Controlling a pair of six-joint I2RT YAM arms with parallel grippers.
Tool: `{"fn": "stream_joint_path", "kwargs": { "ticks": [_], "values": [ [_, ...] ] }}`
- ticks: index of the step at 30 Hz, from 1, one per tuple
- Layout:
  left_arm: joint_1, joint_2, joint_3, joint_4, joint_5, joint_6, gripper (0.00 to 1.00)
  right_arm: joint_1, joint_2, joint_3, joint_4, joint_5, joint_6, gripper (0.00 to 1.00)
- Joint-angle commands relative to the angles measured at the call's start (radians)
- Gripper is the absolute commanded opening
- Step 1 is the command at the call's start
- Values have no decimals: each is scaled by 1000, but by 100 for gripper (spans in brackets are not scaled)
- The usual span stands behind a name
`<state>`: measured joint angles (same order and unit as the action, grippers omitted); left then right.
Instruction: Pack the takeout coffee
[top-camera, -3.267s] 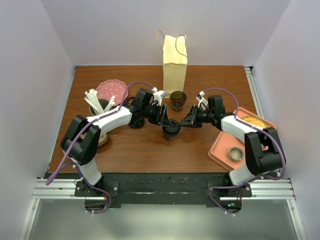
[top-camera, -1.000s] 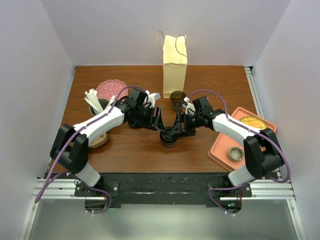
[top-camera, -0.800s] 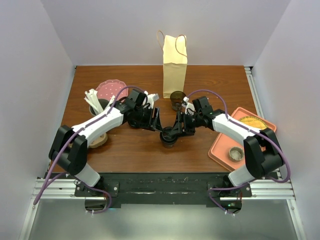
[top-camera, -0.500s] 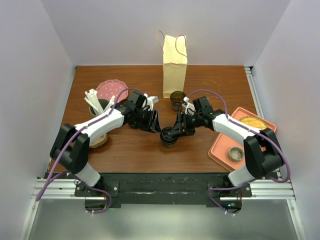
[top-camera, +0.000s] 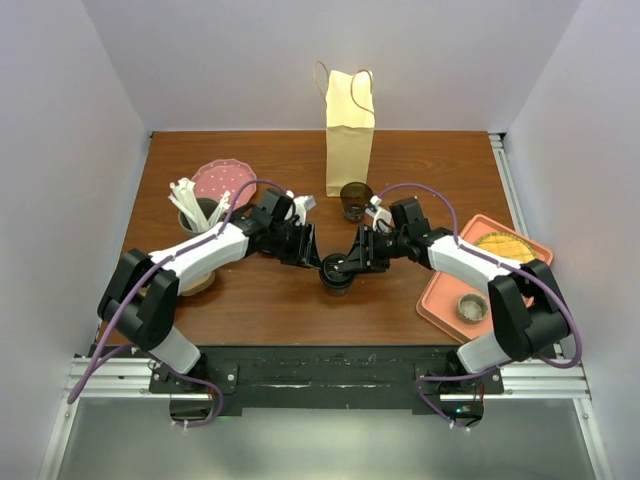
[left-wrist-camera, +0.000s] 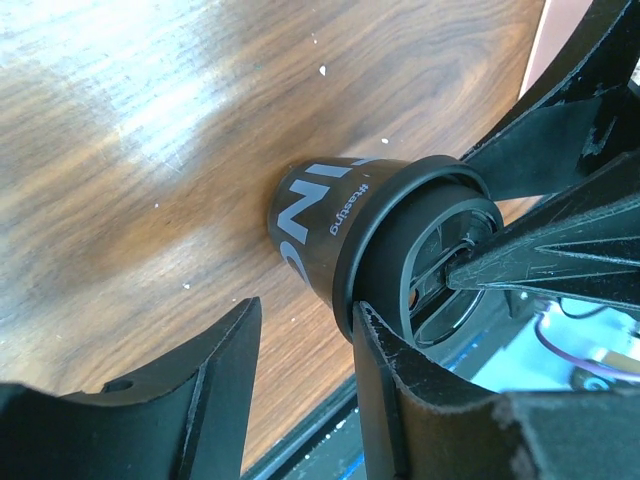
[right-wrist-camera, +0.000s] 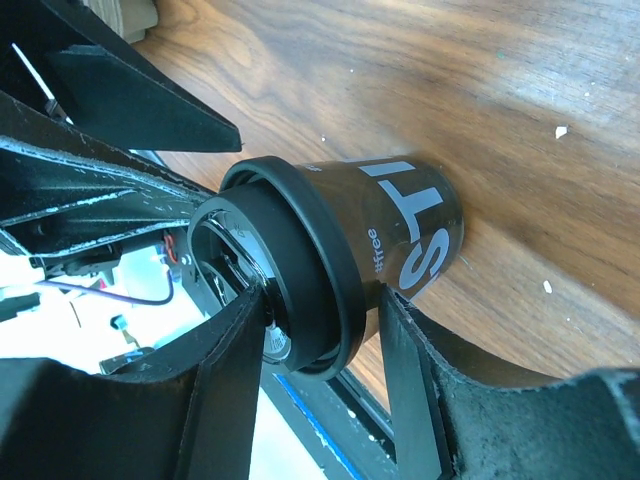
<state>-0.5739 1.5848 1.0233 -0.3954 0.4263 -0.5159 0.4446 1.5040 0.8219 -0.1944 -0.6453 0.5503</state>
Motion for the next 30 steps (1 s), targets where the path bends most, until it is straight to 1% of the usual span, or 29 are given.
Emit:
{"fn": "stream_joint_path", "kwargs": {
  "ticks": [1,4,7,8,9,12,15,17,18,21,24,25,27,28,29,30],
  "values": [
    [-32,46,-66,-85,-216,22,45,8,64,-96,-39,153,-56,40],
    [-32,37,-52,-92,-227,25,45,8,73,-84,-40,153,-76,40],
    [-32,26,6,-99,-201,36,47,6,70,-9,-108,174,-105,41],
    [-34,23,21,-97,-167,39,50,6,56,17,-153,174,-111,42],
    [-34,12,35,-100,-156,37,50,5,48,75,-174,173,-113,43],
    [-34,-15,95,-103,-132,30,54,6,6,175,-238,159,-96,57],
    [-32,-38,141,-102,-101,22,56,8,-25,242,-270,142,-79,68],
    [-32,-46,173,-100,-80,19,59,8,-34,264,-295,144,-72,70],
    [-30,-54,181,-99,-72,14,60,6,-45,281,-306,153,-73,74],
    [-26,-72,211,-97,-40,7,64,11,-73,310,-349,185,-66,75],
    [-14,-107,219,-114,-61,8,67,42,-97,352,-411,307,-69,75],
    [-11,-120,209,-120,-113,13,70,52,-106,362,-446,388,-66,74],
    [-7,-166,172,-128,-185,30,75,101,-105,405,-491,465,-61,74],
    [-6,-180,164,-132,-251,34,80,121,-96,419,-525,537,-62,74],
    [-4,-206,162,-166,-292,36,84,162,-91,445,-540,570,-55,74],
    [-6,-219,159,-181,-328,37,96,181,-85,456,-550,600,-47,74]
  ]
}}
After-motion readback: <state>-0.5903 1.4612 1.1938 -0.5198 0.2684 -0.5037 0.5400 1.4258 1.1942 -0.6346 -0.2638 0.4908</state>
